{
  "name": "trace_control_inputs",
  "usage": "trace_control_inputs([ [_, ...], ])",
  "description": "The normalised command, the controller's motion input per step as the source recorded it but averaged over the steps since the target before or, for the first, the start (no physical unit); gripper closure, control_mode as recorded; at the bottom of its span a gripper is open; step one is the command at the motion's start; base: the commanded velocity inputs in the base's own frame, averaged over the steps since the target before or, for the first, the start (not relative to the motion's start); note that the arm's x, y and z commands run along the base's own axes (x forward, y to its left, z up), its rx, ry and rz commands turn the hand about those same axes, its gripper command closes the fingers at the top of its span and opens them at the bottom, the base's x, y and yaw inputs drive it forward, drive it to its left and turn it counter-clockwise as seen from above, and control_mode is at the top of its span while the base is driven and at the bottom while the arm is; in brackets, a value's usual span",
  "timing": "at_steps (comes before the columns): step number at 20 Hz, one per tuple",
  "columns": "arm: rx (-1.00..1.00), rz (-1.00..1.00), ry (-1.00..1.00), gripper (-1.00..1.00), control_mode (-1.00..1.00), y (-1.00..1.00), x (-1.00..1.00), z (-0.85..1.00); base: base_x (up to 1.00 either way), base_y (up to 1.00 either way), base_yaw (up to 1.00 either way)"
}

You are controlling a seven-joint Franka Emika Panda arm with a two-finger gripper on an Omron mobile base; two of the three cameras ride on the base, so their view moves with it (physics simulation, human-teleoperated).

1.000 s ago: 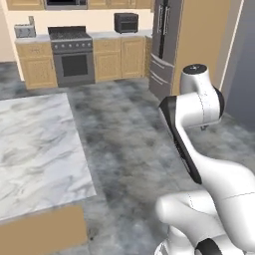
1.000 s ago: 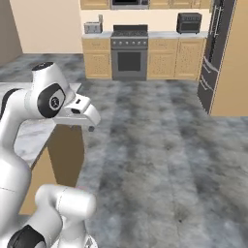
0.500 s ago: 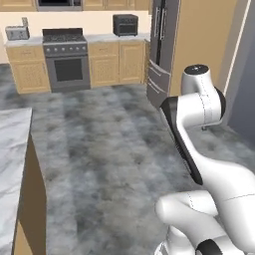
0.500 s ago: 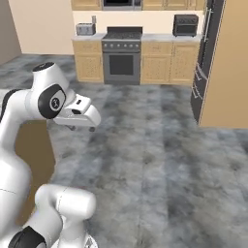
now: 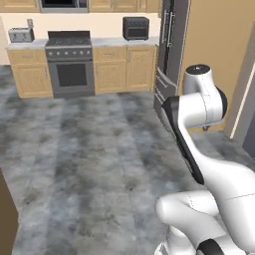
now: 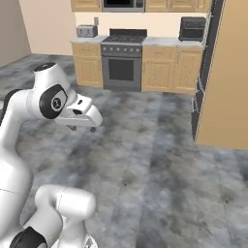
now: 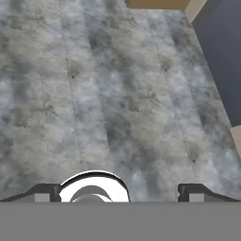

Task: Move the hot dog bun to the plate on the dining table and place the condiment next to that plate. Then navigate to the fridge and take the sausage and place it on the plate as well.

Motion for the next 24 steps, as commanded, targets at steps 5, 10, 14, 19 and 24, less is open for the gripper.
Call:
trace_control_inputs([
  [5,0.00,0.00,0.00,-1.00,1.00,0.00,0.00,0.00,1.00,-0.50,0.20],
  [10,0.00,0.00,0.00,-1.00,1.00,0.00,0.00,0.00,1.00,-0.14,0.08],
  [14,0.00,0.00,0.00,-1.00,1.00,0.00,0.00,0.00,1.00,0.02,-0.02],
  [19,0.00,0.00,0.00,-1.00,1.00,0.00,0.00,0.00,1.00,0.10,-0.13],
  [24,0.00,0.00,0.00,-1.00,1.00,0.00,0.00,0.00,1.00,0.28,-0.28],
])
